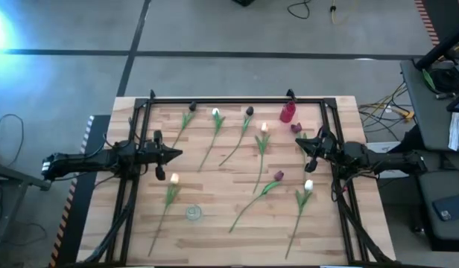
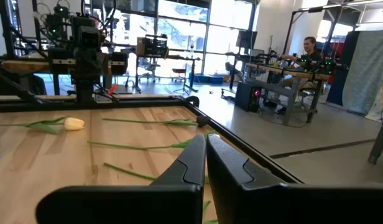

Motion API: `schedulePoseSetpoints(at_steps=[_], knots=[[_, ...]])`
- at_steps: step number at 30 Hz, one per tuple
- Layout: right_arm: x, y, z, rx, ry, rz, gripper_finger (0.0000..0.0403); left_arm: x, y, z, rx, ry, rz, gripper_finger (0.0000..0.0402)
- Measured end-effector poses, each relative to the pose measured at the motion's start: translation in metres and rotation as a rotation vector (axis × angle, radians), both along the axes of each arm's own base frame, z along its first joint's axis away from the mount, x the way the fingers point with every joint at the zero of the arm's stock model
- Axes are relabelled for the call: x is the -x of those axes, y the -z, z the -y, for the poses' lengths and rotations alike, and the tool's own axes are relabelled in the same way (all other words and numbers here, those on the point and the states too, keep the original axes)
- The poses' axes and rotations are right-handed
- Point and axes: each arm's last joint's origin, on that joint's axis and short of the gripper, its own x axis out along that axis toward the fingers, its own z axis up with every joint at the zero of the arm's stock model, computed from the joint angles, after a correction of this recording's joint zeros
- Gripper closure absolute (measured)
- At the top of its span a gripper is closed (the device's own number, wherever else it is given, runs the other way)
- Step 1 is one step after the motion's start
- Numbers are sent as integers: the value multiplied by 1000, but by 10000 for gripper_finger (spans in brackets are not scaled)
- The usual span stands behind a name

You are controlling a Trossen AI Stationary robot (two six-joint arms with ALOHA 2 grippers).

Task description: Sort flowers into vase by color

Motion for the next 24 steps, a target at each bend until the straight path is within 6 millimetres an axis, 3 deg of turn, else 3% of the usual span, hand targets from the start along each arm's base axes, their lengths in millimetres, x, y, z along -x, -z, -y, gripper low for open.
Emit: schedulePoseSetpoints(at_steps=[13, 18, 24], knots=[[0, 0, 0, 0, 0, 0, 394, 0, 0, 0, -10, -6, -2, 402], [0, 0, 0, 0, 0, 0, 394, 1, 0, -5, -135, -164, -33, 402], [0, 0, 0, 0, 0, 0, 394, 2, 0, -6, -146, -192, -38, 402]])
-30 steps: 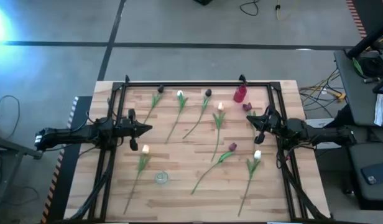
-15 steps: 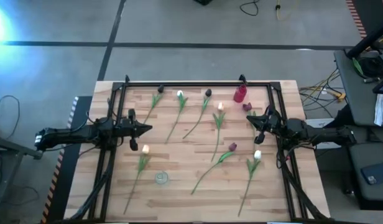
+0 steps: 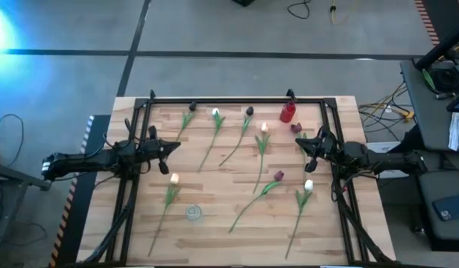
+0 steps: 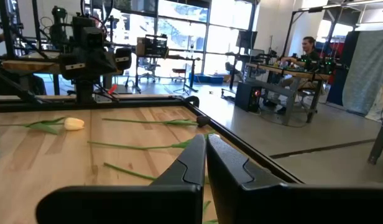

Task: Sort flowers into vase by color
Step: Put the left black flower into the transparent vase

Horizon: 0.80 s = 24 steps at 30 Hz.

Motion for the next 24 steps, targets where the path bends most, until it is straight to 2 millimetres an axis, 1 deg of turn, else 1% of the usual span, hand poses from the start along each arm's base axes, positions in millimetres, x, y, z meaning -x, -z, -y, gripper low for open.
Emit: schedulePoseSetpoints(at_steps=[5, 17, 19, 22, 24], knots=[[0, 0, 0, 0, 0, 0, 394, 0, 0, 0, -86, 5, -34, 402], [0, 0, 0, 0, 0, 0, 394, 0, 0, 0, -79, 2, -28, 402], [0, 0, 0, 0, 0, 0, 394, 0, 0, 0, -31, 0, -7, 402], [0, 0, 0, 0, 0, 0, 394, 0, -1, 0, 123, -9, 58, 402], [0, 0, 0, 0, 0, 0, 394, 0, -2, 0, 186, -12, 100, 402]])
